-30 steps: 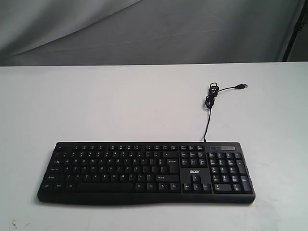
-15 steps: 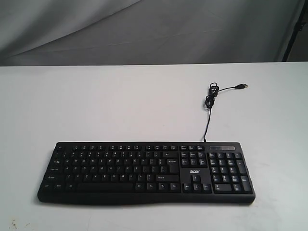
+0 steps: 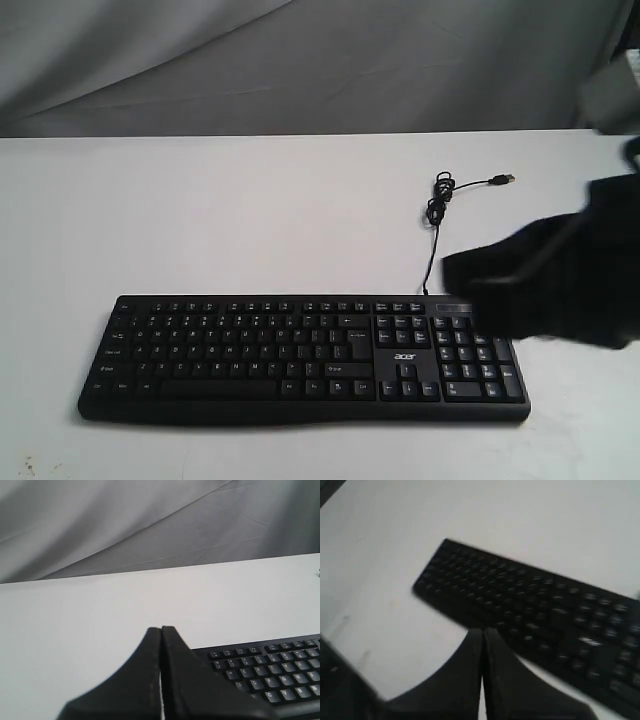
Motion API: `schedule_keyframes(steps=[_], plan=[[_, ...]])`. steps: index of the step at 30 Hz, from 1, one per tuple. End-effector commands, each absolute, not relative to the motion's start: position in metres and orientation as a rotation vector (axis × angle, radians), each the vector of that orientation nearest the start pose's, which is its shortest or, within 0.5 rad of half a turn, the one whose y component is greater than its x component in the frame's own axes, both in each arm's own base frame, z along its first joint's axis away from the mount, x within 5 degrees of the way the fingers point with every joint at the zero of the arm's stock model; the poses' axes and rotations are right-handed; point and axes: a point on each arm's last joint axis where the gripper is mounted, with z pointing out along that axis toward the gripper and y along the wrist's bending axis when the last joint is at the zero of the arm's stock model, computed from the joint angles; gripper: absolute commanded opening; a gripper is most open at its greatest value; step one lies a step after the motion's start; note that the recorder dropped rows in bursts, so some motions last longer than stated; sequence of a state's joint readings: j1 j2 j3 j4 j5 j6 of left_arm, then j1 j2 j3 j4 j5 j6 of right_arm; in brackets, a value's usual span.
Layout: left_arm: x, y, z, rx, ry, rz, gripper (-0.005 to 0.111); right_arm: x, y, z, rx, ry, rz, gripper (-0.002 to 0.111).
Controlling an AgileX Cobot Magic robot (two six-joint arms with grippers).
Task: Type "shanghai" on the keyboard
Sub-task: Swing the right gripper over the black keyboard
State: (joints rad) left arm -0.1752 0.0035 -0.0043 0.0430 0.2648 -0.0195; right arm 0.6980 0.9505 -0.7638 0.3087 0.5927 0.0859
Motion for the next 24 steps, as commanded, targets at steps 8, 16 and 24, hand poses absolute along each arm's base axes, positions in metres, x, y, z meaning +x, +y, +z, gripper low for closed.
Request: schedule_keyframes(steps=[8, 16, 24], plan=[[0.054, -0.009, 0.190, 0.167, 1.735, -0.103, 0.000, 0.173, 0.283, 0.326, -0.965, 2.263, 0.860, 0.000], [0.054, -0.009, 0.190, 0.167, 1.735, -0.103, 0.000, 0.190, 0.355, 0.290, -1.107, 2.191, 0.803, 0.000], [0.054, -0.009, 0.190, 0.167, 1.735, -0.103, 0.000, 0.213, 0.377, 0.246, -1.111, 2.094, 0.680, 0.000]])
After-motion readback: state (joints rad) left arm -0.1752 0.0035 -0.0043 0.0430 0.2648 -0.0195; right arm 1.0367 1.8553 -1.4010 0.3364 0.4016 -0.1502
